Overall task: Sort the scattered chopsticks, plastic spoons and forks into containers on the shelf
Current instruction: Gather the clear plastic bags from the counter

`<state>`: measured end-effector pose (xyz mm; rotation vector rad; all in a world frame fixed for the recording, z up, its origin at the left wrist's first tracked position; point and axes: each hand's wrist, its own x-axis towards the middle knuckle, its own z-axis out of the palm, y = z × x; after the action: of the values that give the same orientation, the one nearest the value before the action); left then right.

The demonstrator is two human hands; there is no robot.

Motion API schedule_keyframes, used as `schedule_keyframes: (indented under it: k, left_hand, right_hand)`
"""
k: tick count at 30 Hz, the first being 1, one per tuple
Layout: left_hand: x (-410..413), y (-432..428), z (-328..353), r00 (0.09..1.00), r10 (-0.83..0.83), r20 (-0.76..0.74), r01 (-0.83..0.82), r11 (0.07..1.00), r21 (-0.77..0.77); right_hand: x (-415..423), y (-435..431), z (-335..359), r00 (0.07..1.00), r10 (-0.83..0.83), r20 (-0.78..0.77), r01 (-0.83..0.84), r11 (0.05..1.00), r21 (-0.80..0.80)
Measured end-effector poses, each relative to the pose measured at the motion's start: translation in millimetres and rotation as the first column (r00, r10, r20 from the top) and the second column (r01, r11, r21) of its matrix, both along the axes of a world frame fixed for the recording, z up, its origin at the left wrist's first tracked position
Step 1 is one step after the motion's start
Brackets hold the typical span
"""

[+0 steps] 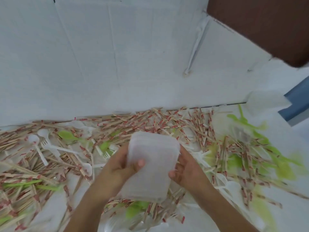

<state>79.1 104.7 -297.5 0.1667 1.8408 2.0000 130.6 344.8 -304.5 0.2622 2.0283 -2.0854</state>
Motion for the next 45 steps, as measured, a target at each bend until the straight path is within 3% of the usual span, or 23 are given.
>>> schedule_keyframes:
  k: [3, 6, 13, 19, 23, 27, 31, 34, 37, 39, 41, 43, 45]
  left_hand:
    - [44.2, 54.3, -11.6, 0.991, -0.131, -0.015, 0.129, 0.986, -0.107]
    - [84.7, 95.4, -24.9, 0.985, -0.162, -0.055, 0.142, 0.953, -0.267]
    - [172.6, 163.3, -22.7, 0.992, -0.006, -0.125, -0.020, 0.978, -0.207]
    - [213.3, 181.3, -60.8, 0.971, 0.163, -0.173, -0.212, 0.924, -0.317]
    - [213.6, 184.2, -73.8, 0.974, 0.164, -0.155, -0.211, 0.905, -0.369]
    - [193.9, 180.4, -67.5, 0.986, 0.044, -0.158, -0.112, 0.885, -0.453]
    - [158.6, 168.8, -45.2, 0.968, -0.161, -0.193, 0.019, 0.812, -0.583]
    - [144.4, 166.7, -33.4, 0.882, -0.369, -0.292, 0.052, 0.692, -0.720]
    - [141.2, 169.4, -30.6, 0.828, -0.460, -0.321, 0.051, 0.632, -0.773]
    - [140.3, 165.0, -34.8, 0.841, -0.417, -0.345, 0.023, 0.665, -0.746]
    - [143.6, 153.1, -41.4, 0.903, -0.250, -0.349, -0.030, 0.774, -0.633]
    - [150.8, 145.7, -47.8, 0.971, -0.043, -0.235, -0.074, 0.882, -0.466]
    - [163.9, 152.5, -47.6, 0.991, 0.044, -0.125, -0.082, 0.946, -0.315]
  right_hand:
    - [47.8, 29.8, 2.3, 0.983, -0.181, -0.008, 0.180, 0.979, -0.094]
    - [91.7, 69.2, -8.0, 0.969, -0.245, -0.025, 0.246, 0.969, 0.015]
    - [151.0, 126.9, -8.5, 0.988, -0.072, -0.137, 0.107, 0.955, 0.276]
    - [178.5, 126.4, -36.6, 0.999, -0.038, 0.021, 0.031, 0.962, 0.271]
    - [173.6, 123.3, -50.5, 0.988, -0.058, 0.143, 0.023, 0.972, 0.232]
    - [152.9, 129.9, -35.9, 0.985, -0.034, 0.168, -0.003, 0.976, 0.218]
    - [133.5, 160.8, -9.0, 0.999, 0.004, -0.032, 0.001, 0.988, 0.156]
    - [124.3, 174.9, 13.0, 0.983, 0.142, -0.120, -0.082, 0.911, 0.405]
    - [131.7, 156.0, 13.5, 0.955, 0.296, 0.002, -0.217, 0.698, 0.683]
    - [137.2, 153.1, 1.1, 0.980, 0.195, -0.048, -0.122, 0.770, 0.626]
    - [145.4, 158.5, -6.9, 0.997, 0.029, -0.070, 0.010, 0.867, 0.498]
    - [154.2, 164.4, -14.3, 0.990, -0.137, -0.033, 0.140, 0.928, 0.345]
    - [163.0, 161.8, -20.0, 0.981, -0.193, -0.014, 0.192, 0.963, 0.189]
